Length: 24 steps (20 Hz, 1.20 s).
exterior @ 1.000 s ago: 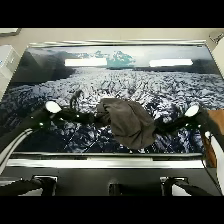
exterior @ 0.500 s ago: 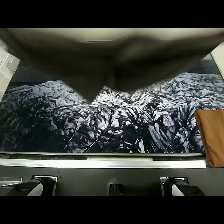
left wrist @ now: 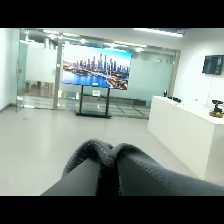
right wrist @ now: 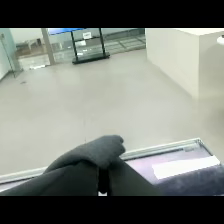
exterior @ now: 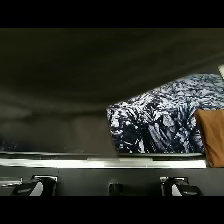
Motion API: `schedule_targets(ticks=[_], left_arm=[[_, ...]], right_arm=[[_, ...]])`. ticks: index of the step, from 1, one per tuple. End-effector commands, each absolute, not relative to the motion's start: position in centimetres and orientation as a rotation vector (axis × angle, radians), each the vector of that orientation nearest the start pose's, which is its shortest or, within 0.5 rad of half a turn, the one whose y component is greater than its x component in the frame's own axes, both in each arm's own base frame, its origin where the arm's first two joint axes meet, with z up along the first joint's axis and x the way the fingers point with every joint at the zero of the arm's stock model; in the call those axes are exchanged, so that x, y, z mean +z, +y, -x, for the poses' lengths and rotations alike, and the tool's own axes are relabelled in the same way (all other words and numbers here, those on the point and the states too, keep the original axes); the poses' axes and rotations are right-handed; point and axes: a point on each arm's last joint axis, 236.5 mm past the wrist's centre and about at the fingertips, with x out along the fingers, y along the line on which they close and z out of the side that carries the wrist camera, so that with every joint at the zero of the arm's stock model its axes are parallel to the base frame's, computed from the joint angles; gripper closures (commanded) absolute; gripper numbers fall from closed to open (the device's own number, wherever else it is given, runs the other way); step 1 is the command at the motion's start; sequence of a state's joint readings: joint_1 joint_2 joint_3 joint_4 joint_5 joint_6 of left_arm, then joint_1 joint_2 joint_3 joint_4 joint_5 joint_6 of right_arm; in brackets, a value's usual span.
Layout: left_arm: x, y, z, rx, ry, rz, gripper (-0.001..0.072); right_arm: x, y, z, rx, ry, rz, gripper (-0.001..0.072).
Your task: Fold the clothes and pants, and hang the long-sleeved shirts on hangers.
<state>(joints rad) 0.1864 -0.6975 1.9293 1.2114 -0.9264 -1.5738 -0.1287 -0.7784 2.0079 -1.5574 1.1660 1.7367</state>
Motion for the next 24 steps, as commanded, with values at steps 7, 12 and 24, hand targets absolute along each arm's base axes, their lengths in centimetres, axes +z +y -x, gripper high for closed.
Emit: schedule_targets(ticks=[7,12,24], left_arm=[[24.3,-3.1,-32.9,-0.158,0.737,0.267,0.0681],[-0.5,-3.3,-38.7,-0.044,1.03,0.417,0.068],[-2.1,-0.8,-45.9,-0.053,1.15,0.46,0.0047]], right_arm=[[22.2,-3.0,-37.2,-0.097,0.94,-0.187,0.0667],[4.8,1.0,-50.9,-0.025,0.977,-0.605,0.0666],[-1.0,4.8,-51.4,0.114,1.161,-0.724,0.0082]])
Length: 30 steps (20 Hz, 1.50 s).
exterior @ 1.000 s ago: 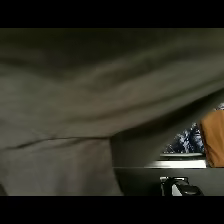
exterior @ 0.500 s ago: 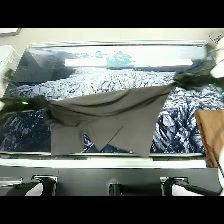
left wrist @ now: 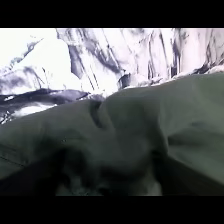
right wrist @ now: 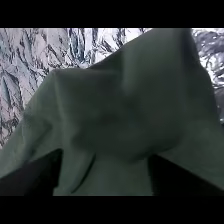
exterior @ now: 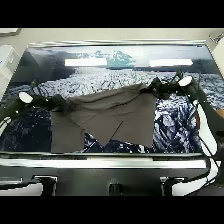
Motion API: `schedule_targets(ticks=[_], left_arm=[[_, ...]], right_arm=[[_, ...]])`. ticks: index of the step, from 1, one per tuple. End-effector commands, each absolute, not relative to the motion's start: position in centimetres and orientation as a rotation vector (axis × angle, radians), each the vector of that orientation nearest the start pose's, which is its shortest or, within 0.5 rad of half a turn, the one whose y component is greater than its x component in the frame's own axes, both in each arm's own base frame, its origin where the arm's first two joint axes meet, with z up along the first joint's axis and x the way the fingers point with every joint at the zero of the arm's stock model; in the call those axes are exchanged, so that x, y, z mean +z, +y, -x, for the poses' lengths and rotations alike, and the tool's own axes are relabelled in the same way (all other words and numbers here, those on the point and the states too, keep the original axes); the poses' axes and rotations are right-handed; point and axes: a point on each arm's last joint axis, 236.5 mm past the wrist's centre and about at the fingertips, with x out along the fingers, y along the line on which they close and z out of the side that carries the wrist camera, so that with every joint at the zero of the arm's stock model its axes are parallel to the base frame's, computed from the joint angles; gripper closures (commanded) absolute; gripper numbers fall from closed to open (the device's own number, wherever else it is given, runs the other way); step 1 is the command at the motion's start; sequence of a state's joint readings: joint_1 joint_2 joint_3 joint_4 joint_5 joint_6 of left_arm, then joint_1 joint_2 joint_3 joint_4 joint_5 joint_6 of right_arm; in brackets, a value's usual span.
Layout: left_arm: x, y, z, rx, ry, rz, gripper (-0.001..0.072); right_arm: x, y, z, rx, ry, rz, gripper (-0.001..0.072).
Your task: Fold the clothes and pants, and hang the long-sleeved shirts on hangers.
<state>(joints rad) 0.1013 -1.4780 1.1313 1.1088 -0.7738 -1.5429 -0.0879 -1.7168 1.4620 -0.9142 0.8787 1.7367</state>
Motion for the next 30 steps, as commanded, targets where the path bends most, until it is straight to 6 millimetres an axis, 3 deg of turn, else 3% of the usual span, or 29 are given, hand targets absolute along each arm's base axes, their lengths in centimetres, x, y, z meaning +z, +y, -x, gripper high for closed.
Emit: schedule_targets(ticks=[1,3,4,5,7,10,13,16,22,23,25,26,28,30], left_arm=[[-0.7,2.4,-45.3,-0.027,1.18,0.393,0.0056],[1.2,9.1,-43.1,0.086,1.234,0.383,0.0058],[1.2,11.1,-41.6,0.119,1.266,0.438,0.0087],[0.4,12.0,-39.6,0.121,1.321,0.511,0.0185],[-2.3,10.8,-36.5,0.027,1.396,0.645,0.0196],[-6.2,7.5,-34.8,-0.123,1.409,0.742,0.0197],[-9.5,5.9,-34.4,-0.181,1.454,0.747,0.0197],[-10.2,4.0,-35.0,-0.269,1.448,0.786,0.0261],[-11.1,1.8,-35.3,-0.329,1.474,0.754,0.0263],[-11.0,1.4,-35.3,-0.34,1.481,0.75,0.0291],[-10.9,0.8,-35.1,-0.36,1.492,0.751,0.0436],[-10.7,0.6,-35.0,-0.367,1.493,0.758,0.0464],[-10.6,0.4,-34.9,-0.374,1.497,0.76,0.0679],[-10.5,0.3,-34.7,-0.385,1.504,0.761,0.068]], right_arm=[[-1.0,1.6,-48.9,0.072,1.248,-0.625,0.0078],[-1.3,-5.5,-41.4,-0.102,1.483,-0.501,0.0082],[-1.1,-7.9,-38.0,-0.161,1.581,-0.481,0.0082],[-1.0,-8.7,-35.8,-0.172,1.634,-0.504,0.0082],[-1.3,-8.9,-33.4,-0.184,1.652,-0.56,0.0082],[-2.3,-6.7,-31.2,-0.133,1.664,-0.59,0.0082],[-2.7,-5.1,-29.2,-0.097,1.705,-0.622,0.0081],[-2.3,-4.8,-28.6,-0.089,1.71,-0.621,0.0082],[-1.8,-4.2,-28.6,-0.066,1.708,-0.643,0.0082],[-1.8,-4.1,-28.4,-0.065,1.716,-0.642,0.0082],[-2.0,-4.4,-28.1,-0.077,1.727,-0.63,0.0083],[-2.5,-4.3,-27.7,-0.08,1.737,-0.631,0.0084],[-4.1,-3.2,-26.1,-0.053,1.771,-0.653,0.0084],[-5.9,-1.6,-24.7,-0.016,1.776,-0.689,0.0084]])
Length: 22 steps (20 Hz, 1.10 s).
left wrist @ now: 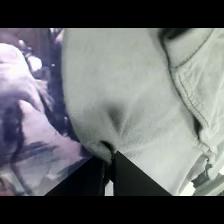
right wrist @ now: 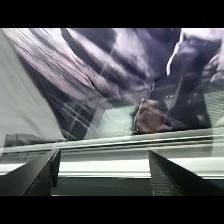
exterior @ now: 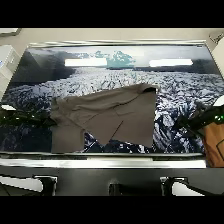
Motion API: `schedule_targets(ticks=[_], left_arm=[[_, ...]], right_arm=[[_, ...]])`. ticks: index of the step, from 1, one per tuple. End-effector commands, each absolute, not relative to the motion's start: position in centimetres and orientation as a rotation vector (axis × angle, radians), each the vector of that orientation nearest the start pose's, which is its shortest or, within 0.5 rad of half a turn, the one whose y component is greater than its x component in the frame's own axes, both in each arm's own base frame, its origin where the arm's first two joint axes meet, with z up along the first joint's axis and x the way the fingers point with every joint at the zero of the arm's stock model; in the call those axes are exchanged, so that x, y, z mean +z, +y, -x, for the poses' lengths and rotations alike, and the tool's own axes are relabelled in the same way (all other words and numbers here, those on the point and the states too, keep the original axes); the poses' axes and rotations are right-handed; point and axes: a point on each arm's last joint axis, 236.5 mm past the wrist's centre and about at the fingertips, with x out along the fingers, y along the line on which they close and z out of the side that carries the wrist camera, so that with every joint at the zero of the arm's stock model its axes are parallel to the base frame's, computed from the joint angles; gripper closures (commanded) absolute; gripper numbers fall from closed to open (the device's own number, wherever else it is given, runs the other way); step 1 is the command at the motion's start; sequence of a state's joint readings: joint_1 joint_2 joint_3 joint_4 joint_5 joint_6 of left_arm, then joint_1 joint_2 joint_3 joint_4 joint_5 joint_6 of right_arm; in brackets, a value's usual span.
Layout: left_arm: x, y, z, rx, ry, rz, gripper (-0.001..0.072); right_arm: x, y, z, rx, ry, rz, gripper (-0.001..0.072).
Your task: Fold the clothes and pants, and hang the long-sleeved shirts on hangers.
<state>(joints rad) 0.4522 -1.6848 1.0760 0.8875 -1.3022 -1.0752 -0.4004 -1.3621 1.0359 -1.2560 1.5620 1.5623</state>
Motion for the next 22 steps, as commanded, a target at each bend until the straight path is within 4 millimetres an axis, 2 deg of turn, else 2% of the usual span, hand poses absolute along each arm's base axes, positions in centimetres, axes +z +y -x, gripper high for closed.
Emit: schedule_targets(ticks=[1,3,7,11,14,16,18,20,21,22], left_arm=[[-10.4,0.2,-34.7,-0.388,1.505,0.761,0.0681],[-10.1,0.3,-34.8,-0.387,1.496,0.754,0.0683],[-9.1,0.3,-35.0,-0.387,1.477,0.742,0.0683],[-8.8,-0.1,-34.9,-0.395,1.48,0.747,0.0682],[-8.7,-0.5,-35.0,-0.402,1.483,0.739,0.0683],[-8.6,-0.7,-35.0,-0.406,1.482,0.734,0.0683],[-8.4,-0.8,-35.1,-0.408,1.476,0.737,0.0682],[-8.1,-0.8,-35.2,-0.407,1.468,0.733,0.0682],[-8.0,-0.7,-35.2,-0.408,1.466,0.731,0.0682],[-7.9,-0.7,-35.3,-0.407,1.463,0.729,0.0682]], right_arm=[[-6.8,-1.3,-23.9,-0.022,1.779,-0.692,0.0084],[-8.4,-0.6,-23.0,-0.029,1.782,-0.72,0.0084],[-10.3,2.5,-23.5,0.037,1.699,-0.858,0.0087],[-10.6,5.1,-23.4,0.099,1.663,-0.976,0.0107],[-10.7,6.1,-22.8,0.128,1.671,-1.012,0.0109],[-10.7,6.5,-22.6,0.14,1.682,-0.995,0.0109],[-11.1,8.2,-22.7,0.173,1.693,-0.917,0.011],[-11.7,9.6,-23.1,0.156,1.693,-0.868,0.017],[-11.8,10.1,-23.2,0.157,1.695,-0.861,0.0251],[-11.6,10.8,-23.2,0.174,1.697,-0.866,0.0397]])
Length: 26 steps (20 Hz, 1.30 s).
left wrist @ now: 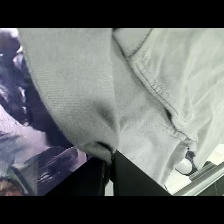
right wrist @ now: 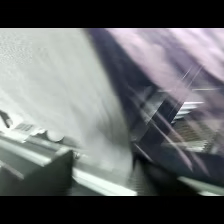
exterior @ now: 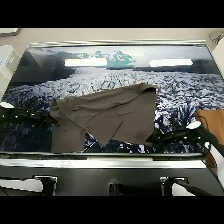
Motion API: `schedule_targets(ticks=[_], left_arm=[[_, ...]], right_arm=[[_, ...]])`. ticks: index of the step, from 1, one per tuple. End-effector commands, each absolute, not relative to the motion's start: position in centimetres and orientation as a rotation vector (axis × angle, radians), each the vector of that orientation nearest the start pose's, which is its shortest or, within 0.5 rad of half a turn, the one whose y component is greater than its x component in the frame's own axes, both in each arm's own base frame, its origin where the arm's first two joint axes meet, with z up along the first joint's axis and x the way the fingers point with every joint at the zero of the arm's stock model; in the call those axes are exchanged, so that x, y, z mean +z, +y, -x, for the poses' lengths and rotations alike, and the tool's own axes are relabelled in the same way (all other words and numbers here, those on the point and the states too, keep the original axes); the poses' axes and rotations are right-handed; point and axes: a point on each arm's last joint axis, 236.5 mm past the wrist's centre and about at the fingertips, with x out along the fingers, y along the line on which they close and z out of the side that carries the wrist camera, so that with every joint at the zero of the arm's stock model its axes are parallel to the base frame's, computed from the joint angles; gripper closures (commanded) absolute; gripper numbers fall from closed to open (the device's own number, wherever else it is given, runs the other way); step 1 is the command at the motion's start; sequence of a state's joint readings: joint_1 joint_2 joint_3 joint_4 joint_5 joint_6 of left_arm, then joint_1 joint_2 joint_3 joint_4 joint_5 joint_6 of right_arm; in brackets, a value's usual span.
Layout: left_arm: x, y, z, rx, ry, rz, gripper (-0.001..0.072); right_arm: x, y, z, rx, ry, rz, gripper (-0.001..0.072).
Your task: Fold the clothes and pants, and hang the long-sleeved shirts on hangers.
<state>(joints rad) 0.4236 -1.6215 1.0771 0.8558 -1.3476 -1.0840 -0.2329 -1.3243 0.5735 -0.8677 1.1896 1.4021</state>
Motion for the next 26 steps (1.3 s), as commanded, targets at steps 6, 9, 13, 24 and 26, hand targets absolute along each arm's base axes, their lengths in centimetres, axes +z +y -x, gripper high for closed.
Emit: schedule_targets(ticks=[6,9,13,24,26], left_arm=[[-4.1,-1.0,-36.8,-0.447,1.383,0.715,0.0682],[8.5,-0.2,-43.1,-0.439,0.969,0.621,0.0682],[38.3,-0.5,-41.8,-0.394,0.197,0.352,0.0682],[58.7,-4.9,-18.1,-0.169,-0.4,0.105,0.0682],[58.8,-4.5,-16.4,-0.117,-0.414,0.095,0.0682]], right_arm=[[-5.8,10.9,-28.1,0.306,1.524,-0.788,0.0667],[5.2,7.3,-36.1,0.331,1.164,-0.484,0.0667],[32.3,1.2,-41.1,0.168,0.471,-0.106,0.0666],[53.2,-0.7,-24.1,-0.026,-0.027,-0.077,0.0666],[53.3,-0.7,-22.6,-0.034,-0.033,-0.069,0.0666]])
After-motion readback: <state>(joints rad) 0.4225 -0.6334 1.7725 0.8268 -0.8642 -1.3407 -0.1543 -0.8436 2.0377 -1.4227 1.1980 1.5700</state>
